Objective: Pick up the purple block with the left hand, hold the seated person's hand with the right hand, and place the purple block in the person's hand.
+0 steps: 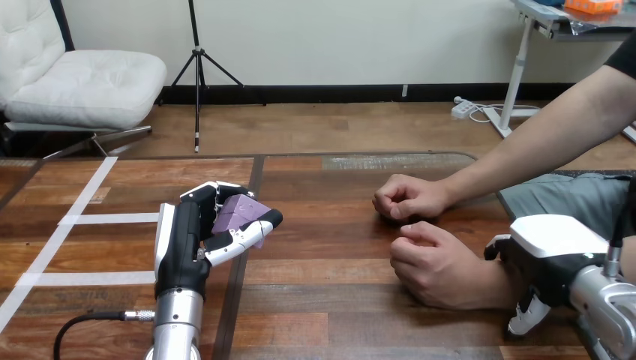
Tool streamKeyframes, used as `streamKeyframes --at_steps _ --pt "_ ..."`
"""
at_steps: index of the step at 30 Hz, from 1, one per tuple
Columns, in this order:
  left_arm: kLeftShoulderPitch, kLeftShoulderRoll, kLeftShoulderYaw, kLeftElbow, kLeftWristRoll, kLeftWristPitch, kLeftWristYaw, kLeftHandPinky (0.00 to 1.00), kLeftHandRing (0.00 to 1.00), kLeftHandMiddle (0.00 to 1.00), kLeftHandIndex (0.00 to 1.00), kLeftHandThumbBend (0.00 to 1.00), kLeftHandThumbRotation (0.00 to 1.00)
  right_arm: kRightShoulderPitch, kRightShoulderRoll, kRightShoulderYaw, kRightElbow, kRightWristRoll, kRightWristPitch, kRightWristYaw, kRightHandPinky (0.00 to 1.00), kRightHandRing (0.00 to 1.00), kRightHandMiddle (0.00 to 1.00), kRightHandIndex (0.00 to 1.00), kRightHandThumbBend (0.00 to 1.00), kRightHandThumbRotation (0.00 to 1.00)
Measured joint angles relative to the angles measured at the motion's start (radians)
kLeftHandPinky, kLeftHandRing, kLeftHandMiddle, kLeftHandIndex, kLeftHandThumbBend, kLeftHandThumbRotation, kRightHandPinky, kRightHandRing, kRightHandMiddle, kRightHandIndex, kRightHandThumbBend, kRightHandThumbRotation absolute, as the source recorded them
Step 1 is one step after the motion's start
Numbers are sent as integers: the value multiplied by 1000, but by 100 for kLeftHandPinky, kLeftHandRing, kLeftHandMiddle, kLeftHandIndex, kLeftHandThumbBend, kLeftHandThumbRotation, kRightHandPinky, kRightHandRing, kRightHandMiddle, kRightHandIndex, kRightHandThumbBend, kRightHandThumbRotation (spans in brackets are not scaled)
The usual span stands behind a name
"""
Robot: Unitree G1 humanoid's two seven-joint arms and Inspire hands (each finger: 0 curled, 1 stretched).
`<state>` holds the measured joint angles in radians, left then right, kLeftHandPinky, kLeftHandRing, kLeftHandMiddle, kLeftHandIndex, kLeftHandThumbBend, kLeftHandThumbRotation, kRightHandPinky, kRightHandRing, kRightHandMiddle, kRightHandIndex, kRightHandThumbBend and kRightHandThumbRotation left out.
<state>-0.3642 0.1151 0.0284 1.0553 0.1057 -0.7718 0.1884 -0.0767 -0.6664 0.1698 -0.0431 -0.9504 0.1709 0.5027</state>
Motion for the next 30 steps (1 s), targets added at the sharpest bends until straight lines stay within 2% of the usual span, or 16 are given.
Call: streamKeyframes --at_steps 18,21,30 --pt "0 1 1 0 1 0 0 28 35 45 46 72 0 -66 -2 57 82 -32 -30 -4 77 78 79 78 79 9" --pt "0 1 2 0 1 0 0 28 35 45 46 72 0 -77 -3 66 95 -38 -33 -5 70 73 75 76 79 9" --pt "0 2 2 0 8 0 7 28 35 45 46 72 0 -97 -3 79 120 -40 -34 -5 58 65 69 72 78 6"
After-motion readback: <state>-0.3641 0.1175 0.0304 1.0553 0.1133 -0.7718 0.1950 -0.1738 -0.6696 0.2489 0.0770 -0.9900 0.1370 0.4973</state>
